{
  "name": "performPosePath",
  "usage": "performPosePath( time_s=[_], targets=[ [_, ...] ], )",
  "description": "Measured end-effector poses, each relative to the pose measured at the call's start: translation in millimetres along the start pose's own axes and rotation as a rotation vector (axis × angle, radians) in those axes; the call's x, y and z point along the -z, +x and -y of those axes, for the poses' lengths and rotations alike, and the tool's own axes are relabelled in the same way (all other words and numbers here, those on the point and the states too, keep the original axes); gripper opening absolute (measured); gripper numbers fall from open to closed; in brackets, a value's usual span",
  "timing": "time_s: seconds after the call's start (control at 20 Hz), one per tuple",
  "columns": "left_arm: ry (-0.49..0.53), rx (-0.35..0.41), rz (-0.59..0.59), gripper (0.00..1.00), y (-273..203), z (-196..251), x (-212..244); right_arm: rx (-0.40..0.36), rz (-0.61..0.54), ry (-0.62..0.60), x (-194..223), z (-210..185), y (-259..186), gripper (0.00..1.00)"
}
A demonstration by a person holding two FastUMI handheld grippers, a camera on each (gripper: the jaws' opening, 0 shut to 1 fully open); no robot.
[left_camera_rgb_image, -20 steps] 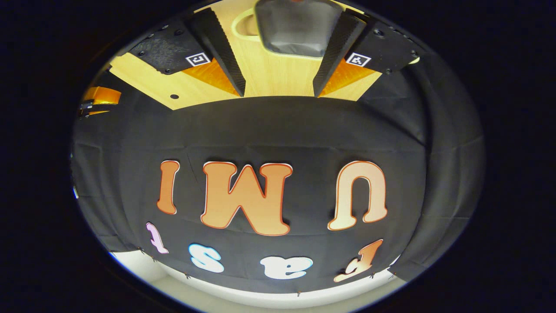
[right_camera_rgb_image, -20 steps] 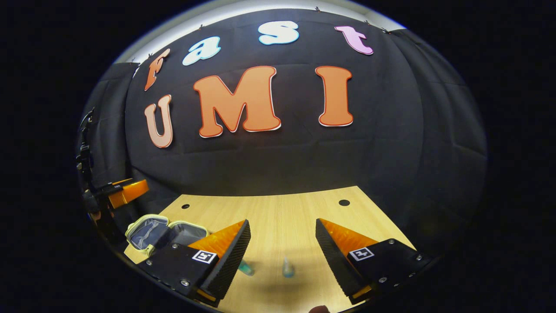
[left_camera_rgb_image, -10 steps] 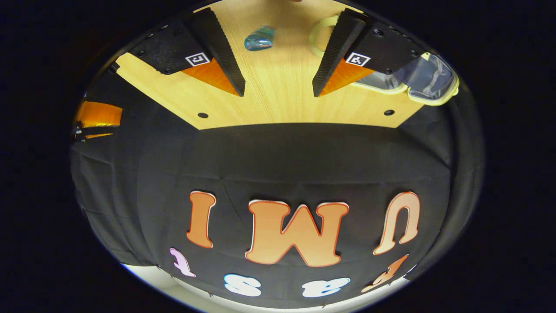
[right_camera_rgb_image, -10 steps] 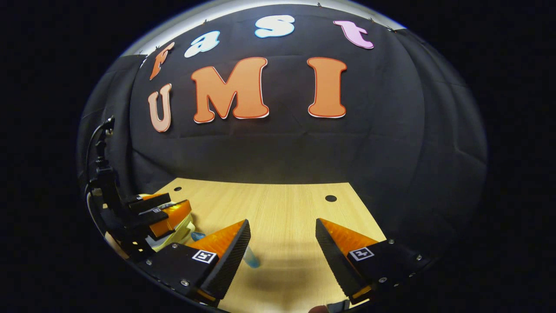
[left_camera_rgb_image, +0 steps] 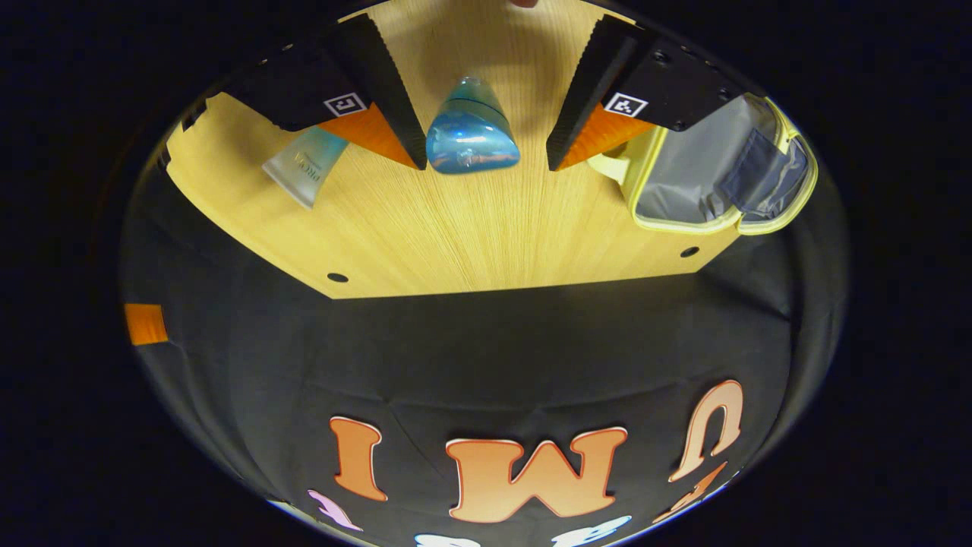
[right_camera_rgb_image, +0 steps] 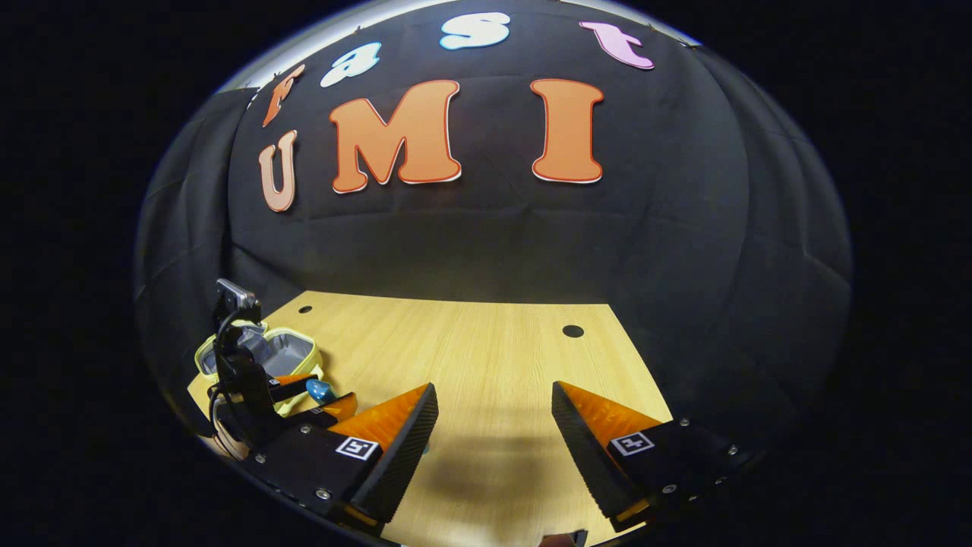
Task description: First open the suitcase, pack the skin care products into it, and then close the suitcase.
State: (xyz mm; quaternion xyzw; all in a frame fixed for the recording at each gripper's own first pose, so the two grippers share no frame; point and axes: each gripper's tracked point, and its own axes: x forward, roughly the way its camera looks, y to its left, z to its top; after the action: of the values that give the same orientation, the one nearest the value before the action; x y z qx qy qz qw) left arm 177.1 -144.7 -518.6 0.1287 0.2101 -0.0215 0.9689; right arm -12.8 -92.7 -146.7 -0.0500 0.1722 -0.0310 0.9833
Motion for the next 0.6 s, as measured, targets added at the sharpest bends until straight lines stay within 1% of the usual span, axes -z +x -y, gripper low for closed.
performPosePath(
  time_s=[0.05,0.15,0.25,0.3,0.35,0.45,0.6],
  targets=[
    [0.001,0.007,-0.025,0.98,4,1,10,-0.001,-0.006,0.005,2,2,1,0.95],
    [0.003,-0.017,-0.051,0.96,10,-4,21,0.002,-0.014,0.015,4,3,4,0.95],
    [-0.016,-0.012,-0.063,0.64,14,0,24,0.007,-0.026,0.018,10,4,6,0.95],
    [-0.026,0.008,-0.091,0.48,11,2,25,0.005,-0.036,0.022,14,2,6,0.95],
    [-0.052,0.025,-0.117,0.46,7,4,28,0.0,-0.044,0.026,16,-2,6,0.95],
    [-0.081,0.049,-0.139,0.46,-5,5,21,-0.014,-0.051,0.028,17,-11,5,0.95],
    [-0.054,0.052,-0.137,0.46,-33,-7,-2,-0.056,-0.056,0.021,18,-34,6,0.95]
  ],
)
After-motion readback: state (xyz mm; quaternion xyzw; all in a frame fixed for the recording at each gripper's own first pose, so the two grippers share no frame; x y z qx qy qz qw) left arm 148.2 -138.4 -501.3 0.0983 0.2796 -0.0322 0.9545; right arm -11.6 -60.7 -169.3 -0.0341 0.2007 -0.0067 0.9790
